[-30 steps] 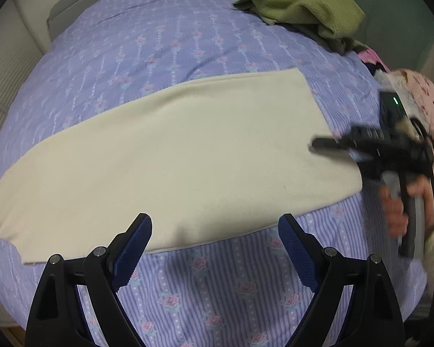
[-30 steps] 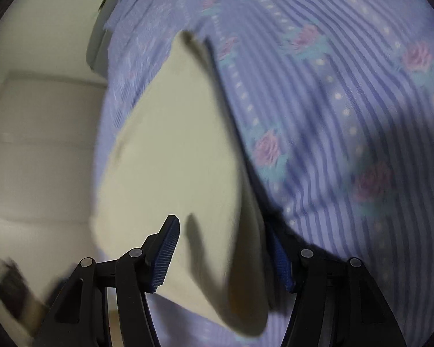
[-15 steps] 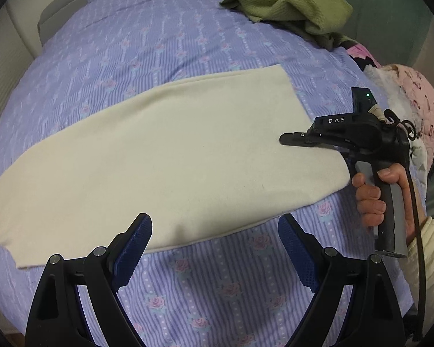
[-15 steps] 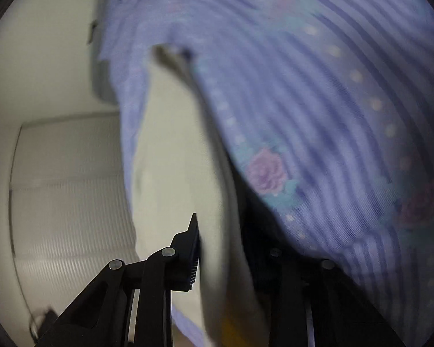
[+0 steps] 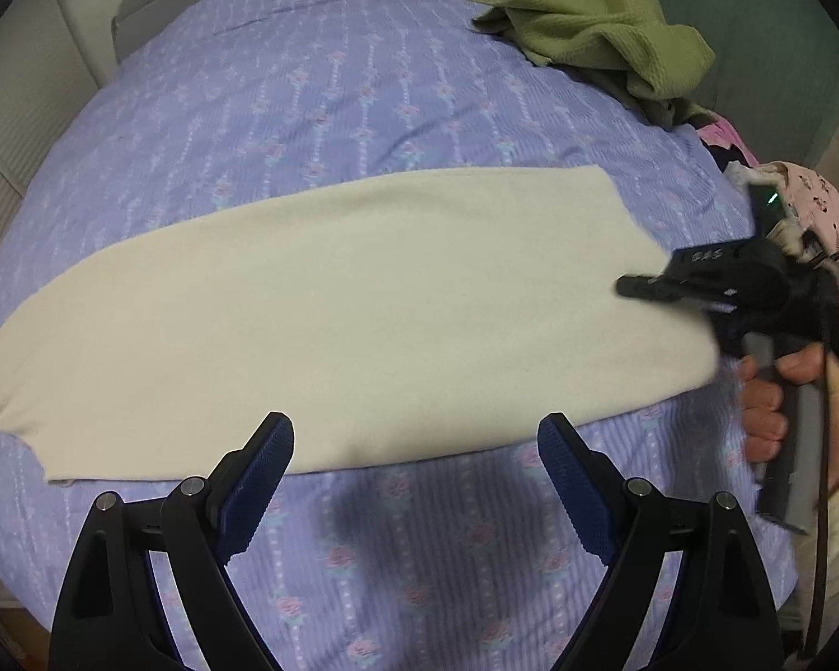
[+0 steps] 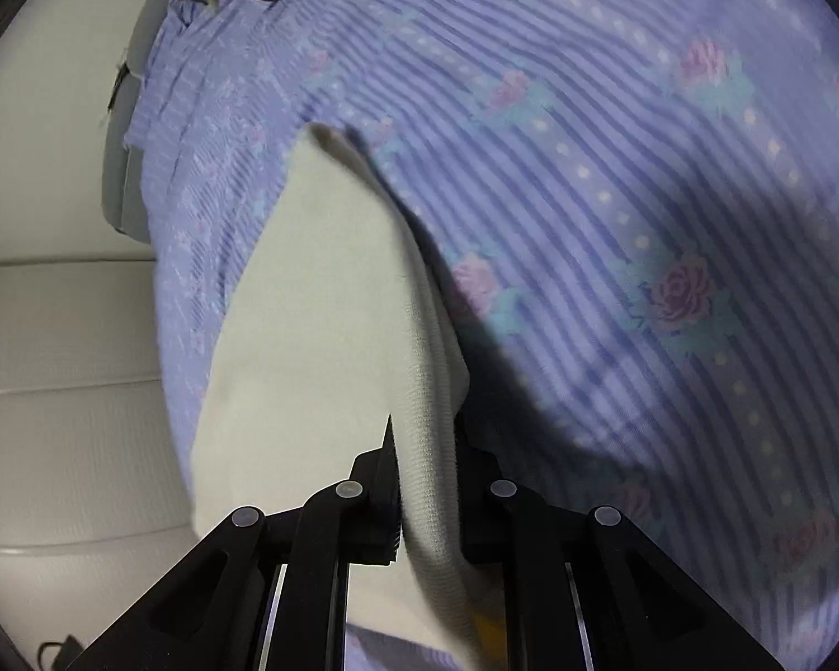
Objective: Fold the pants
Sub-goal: 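Lift the held pants end and fold it over toward the waistband, then lower the folded end onto the pants and open the right tool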
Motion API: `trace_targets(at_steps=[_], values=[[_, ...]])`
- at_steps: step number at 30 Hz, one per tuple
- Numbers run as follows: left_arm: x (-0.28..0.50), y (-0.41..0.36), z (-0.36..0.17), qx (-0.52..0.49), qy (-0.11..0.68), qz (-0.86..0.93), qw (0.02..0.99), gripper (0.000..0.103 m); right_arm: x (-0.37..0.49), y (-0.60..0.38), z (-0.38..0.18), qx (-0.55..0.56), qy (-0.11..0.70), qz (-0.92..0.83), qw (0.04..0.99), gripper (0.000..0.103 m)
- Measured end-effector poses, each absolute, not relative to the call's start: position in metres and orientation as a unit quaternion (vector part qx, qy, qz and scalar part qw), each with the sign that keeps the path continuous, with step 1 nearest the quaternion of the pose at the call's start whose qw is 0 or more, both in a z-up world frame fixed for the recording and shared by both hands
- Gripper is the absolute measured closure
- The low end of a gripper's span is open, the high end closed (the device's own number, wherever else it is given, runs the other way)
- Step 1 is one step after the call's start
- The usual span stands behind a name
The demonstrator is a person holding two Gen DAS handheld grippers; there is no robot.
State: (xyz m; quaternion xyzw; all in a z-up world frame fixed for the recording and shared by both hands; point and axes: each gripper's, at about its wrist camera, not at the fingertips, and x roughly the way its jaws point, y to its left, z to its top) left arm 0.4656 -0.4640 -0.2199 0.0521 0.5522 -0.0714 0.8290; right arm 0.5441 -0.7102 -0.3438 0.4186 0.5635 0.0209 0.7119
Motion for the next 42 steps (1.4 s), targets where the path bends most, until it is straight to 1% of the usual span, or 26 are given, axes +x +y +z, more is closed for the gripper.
trace_targets(at_steps=[4, 8, 11, 14, 17, 21, 24, 30, 36, 40, 42], values=[[0.461, -0.43, -0.207, 0.024, 0.552, -0.049, 0.832, 0.013, 0.563, -0.692, -0.274, 0.312, 0.552, 0.021, 0.773, 0.089], [0.44, -0.376, -0.19, 0.006, 0.546, -0.035, 0.837, 0.013, 0.574, -0.632, -0.194, 0.214, 0.527, 0.045, 0.822, 0.089], [0.423, -0.329, -0.179, -0.004, 0.542, -0.021, 0.84, 0.013, 0.573, -0.583, -0.15, 0.141, 0.514, 0.067, 0.843, 0.089], [0.406, -0.273, -0.172, -0.026, 0.541, -0.014, 0.84, 0.013, 0.573, -0.531, -0.126, 0.078, 0.513, 0.083, 0.851, 0.089], [0.393, -0.21, -0.164, -0.047, 0.539, -0.01, 0.841, 0.013, 0.576, -0.459, -0.108, 0.02, 0.517, 0.101, 0.85, 0.089], [0.384, -0.144, -0.163, -0.035, 0.534, -0.002, 0.845, 0.013, 0.583, -0.35, -0.119, -0.048, 0.542, 0.119, 0.831, 0.089], [0.38, -0.096, -0.17, -0.027, 0.538, 0.001, 0.842, 0.013, 0.594, -0.278, -0.142, -0.089, 0.566, 0.12, 0.811, 0.089], [0.384, -0.012, -0.192, -0.036, 0.552, -0.004, 0.833, 0.013, 0.605, -0.16, -0.211, -0.142, 0.628, 0.105, 0.758, 0.089], [0.392, 0.048, -0.221, -0.039, 0.572, 0.004, 0.819, 0.013, 0.6, -0.09, -0.297, -0.234, 0.673, 0.061, 0.699, 0.088], [0.388, 0.071, -0.231, -0.056, 0.58, 0.015, 0.813, 0.013, 0.59, -0.07, -0.308, -0.27, 0.669, 0.043, 0.691, 0.087], [0.387, 0.075, -0.234, -0.068, 0.584, 0.014, 0.809, 0.013, 0.587, -0.067, -0.309, -0.269, 0.674, 0.042, 0.687, 0.085]])
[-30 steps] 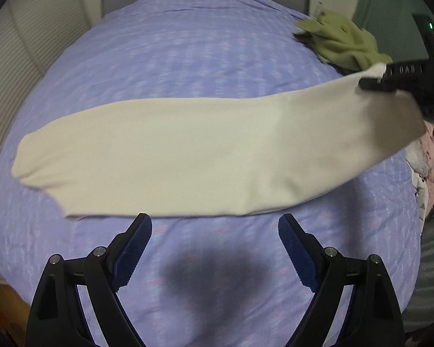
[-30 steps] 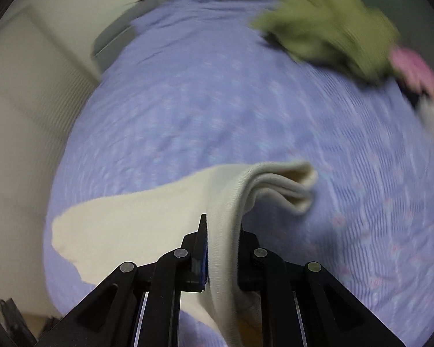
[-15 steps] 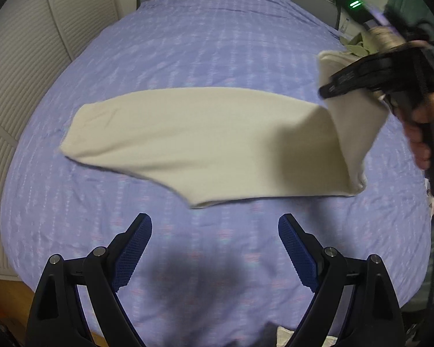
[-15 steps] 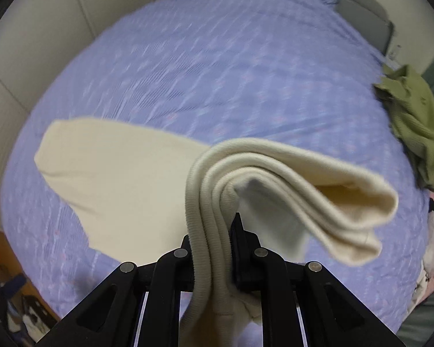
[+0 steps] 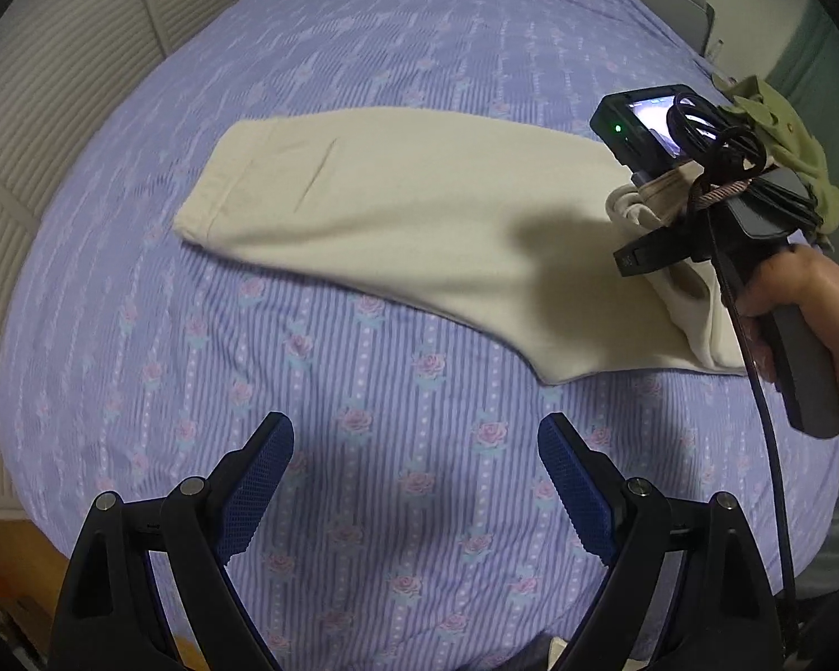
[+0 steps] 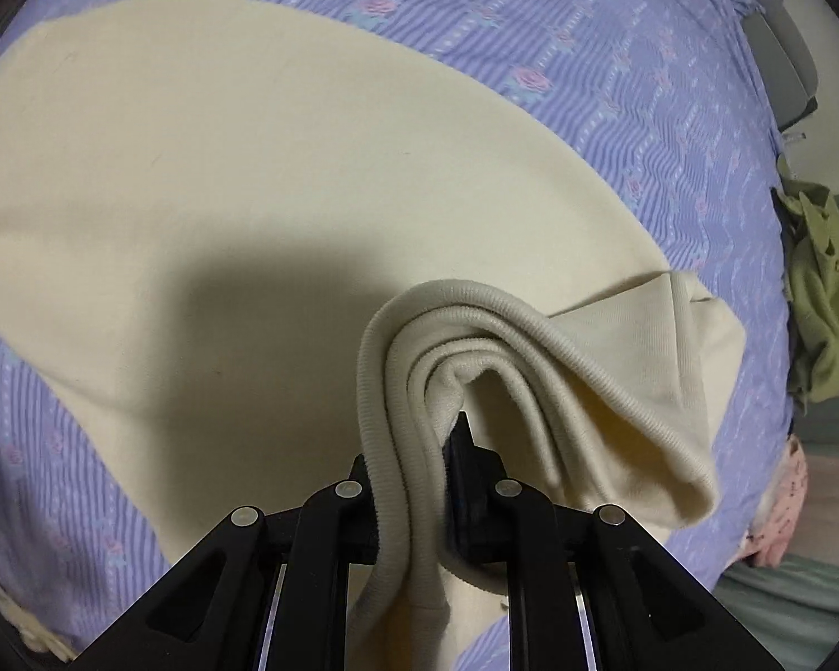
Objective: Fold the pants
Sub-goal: 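Lower the folded end onto the pants and open the right tool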
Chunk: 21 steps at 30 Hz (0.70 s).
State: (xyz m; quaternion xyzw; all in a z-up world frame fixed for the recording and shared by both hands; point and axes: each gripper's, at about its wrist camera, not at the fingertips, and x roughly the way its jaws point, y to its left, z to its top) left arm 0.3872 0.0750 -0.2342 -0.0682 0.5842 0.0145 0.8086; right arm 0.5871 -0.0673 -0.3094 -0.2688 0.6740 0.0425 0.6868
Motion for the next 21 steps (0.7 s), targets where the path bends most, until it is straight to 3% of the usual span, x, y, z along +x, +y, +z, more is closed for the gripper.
trace_targets(at_steps=[2, 5, 7, 12, 16, 18, 21], values=[[0.388, 0.074, -0.236, -0.067, 0.585, 0.013, 0.808, 0.013, 0.586, -0.063, -0.312, -0.268, 0.678, 0.044, 0.684, 0.081], [0.392, 0.069, -0.235, -0.045, 0.581, 0.019, 0.813, 0.013, 0.584, -0.05, -0.317, -0.221, 0.694, 0.076, 0.681, 0.059], [0.393, 0.07, -0.23, -0.038, 0.577, 0.028, 0.816, 0.013, 0.578, -0.035, -0.312, -0.194, 0.696, 0.119, 0.681, 0.055], [0.389, 0.076, -0.211, -0.025, 0.558, 0.046, 0.828, 0.013, 0.549, -0.011, -0.264, -0.135, 0.671, 0.219, 0.695, 0.054], [0.386, 0.073, -0.201, -0.035, 0.543, 0.043, 0.838, 0.013, 0.534, -0.054, -0.207, -0.053, 0.622, 0.241, 0.744, 0.053], [0.388, 0.066, -0.201, -0.046, 0.54, 0.029, 0.84, 0.013, 0.53, -0.093, -0.189, 0.005, 0.599, 0.222, 0.769, 0.039], [0.394, 0.049, -0.204, -0.055, 0.537, 0.012, 0.841, 0.013, 0.537, -0.163, -0.192, 0.059, 0.593, 0.167, 0.785, 0.039]])
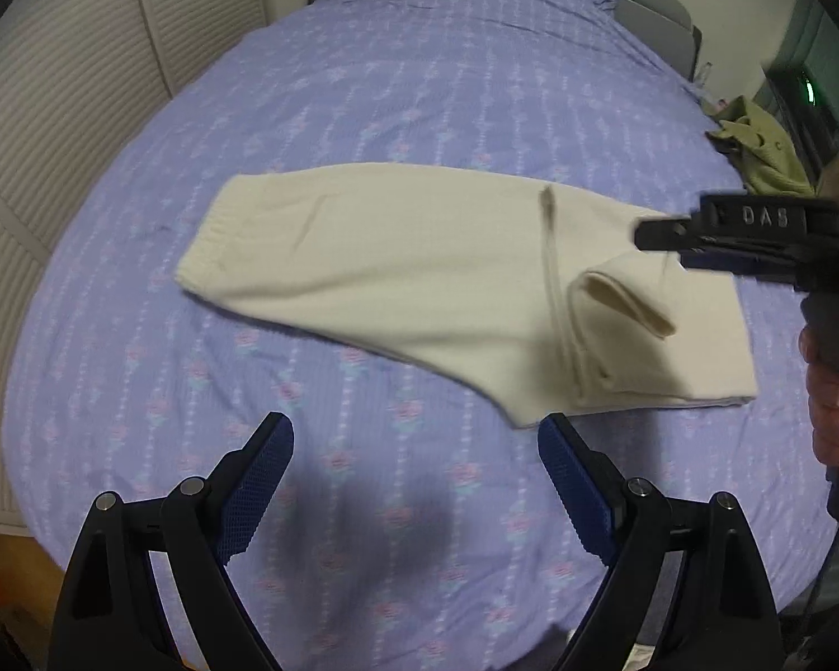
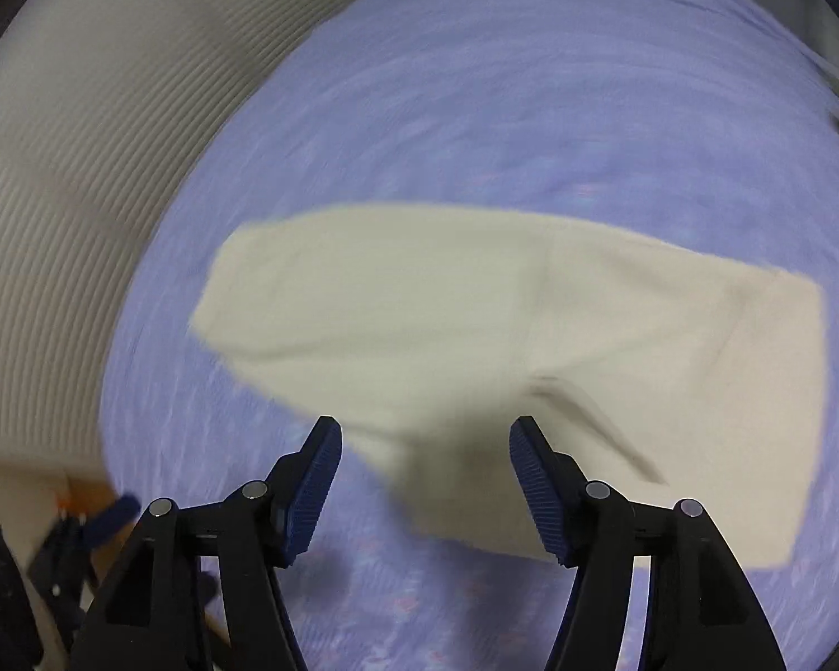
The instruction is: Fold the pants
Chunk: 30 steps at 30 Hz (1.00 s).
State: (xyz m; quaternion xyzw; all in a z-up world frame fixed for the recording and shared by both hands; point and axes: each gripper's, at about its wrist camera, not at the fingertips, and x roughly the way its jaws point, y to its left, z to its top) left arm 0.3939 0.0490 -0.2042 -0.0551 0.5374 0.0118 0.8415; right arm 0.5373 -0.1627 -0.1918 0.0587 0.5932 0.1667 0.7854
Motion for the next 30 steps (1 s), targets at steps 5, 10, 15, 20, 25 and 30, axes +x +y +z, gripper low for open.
trace_targets(at_steps=[5, 10, 15, 20, 25, 30], values=[[0.417, 0.013, -0.211, -0.054, 0.535, -0.03, 0.842, 0.013, 0.541, -0.237, -0.228, 0.11, 0.625, 0.093, 0.767, 0.039], [0.444, -0.022, -0.22, -0.037, 0.536, -0.066, 0.841, 0.013, 0.543, -0.256, -0.259, 0.175, 0.632, 0.068, 0.751, 0.039], [0.456, -0.034, -0.223, -0.034, 0.545, -0.073, 0.834, 0.013, 0.558, -0.265, -0.297, 0.223, 0.648, 0.042, 0.727, 0.04], [0.45, -0.025, -0.225, -0.031, 0.55, -0.061, 0.832, 0.013, 0.574, -0.258, -0.308, 0.208, 0.661, 0.058, 0.719, 0.085], [0.448, -0.01, -0.232, -0.054, 0.558, -0.047, 0.827, 0.013, 0.594, -0.221, -0.254, 0.17, 0.615, 0.112, 0.761, 0.092], [0.452, 0.008, -0.229, -0.078, 0.556, -0.024, 0.827, 0.013, 0.657, -0.18, -0.216, 0.125, 0.59, 0.132, 0.787, 0.092]])
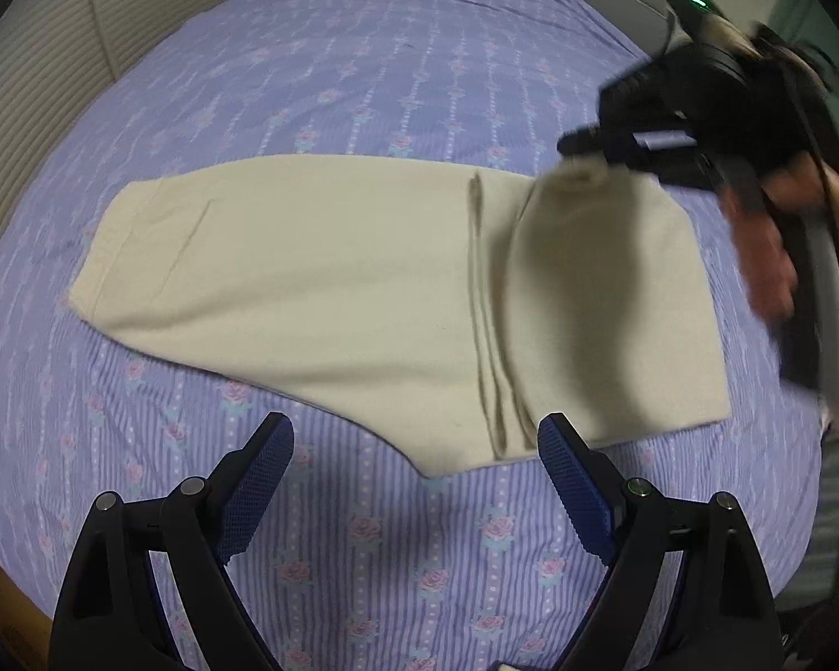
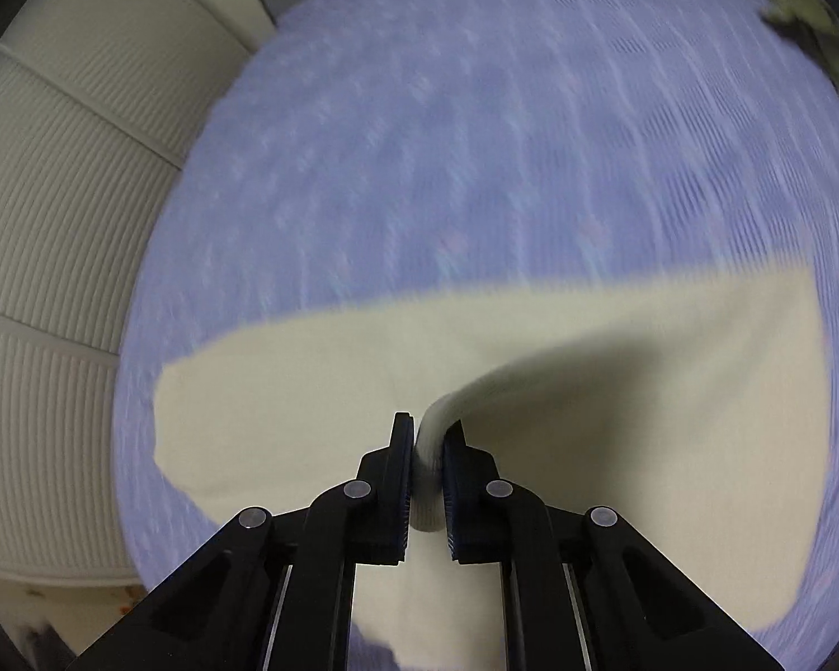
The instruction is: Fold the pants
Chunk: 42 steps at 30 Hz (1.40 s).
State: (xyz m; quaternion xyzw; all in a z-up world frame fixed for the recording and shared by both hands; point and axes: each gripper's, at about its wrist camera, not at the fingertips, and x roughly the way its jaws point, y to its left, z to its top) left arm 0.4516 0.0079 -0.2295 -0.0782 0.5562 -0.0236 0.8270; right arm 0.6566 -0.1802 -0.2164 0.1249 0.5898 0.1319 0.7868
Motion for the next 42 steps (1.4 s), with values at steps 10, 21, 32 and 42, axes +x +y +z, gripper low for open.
trace_targets(at_steps=[10, 21, 32, 42], values=[[0.463, 0.028, -0.224, -0.081, 0.549, 0.009, 0.832, 0.013, 0.677, -0.133, -0.225, 0.032, 0.601, 0.183, 0.777, 0.065], [0.438, 0.02, -0.24, -0.057, 0.57, -0.02, 0.819, 0.013, 0.559, -0.145, -0.238, 0.01, 0.606, 0.231, 0.761, 0.061], [0.421, 0.024, -0.243, -0.051, 0.576, -0.011, 0.816, 0.013, 0.543, -0.107, -0.284, -0.084, 0.646, 0.208, 0.729, 0.062], [0.422, 0.026, -0.234, -0.065, 0.561, -0.015, 0.825, 0.013, 0.532, -0.11, -0.244, -0.068, 0.607, 0.225, 0.759, 0.095]])
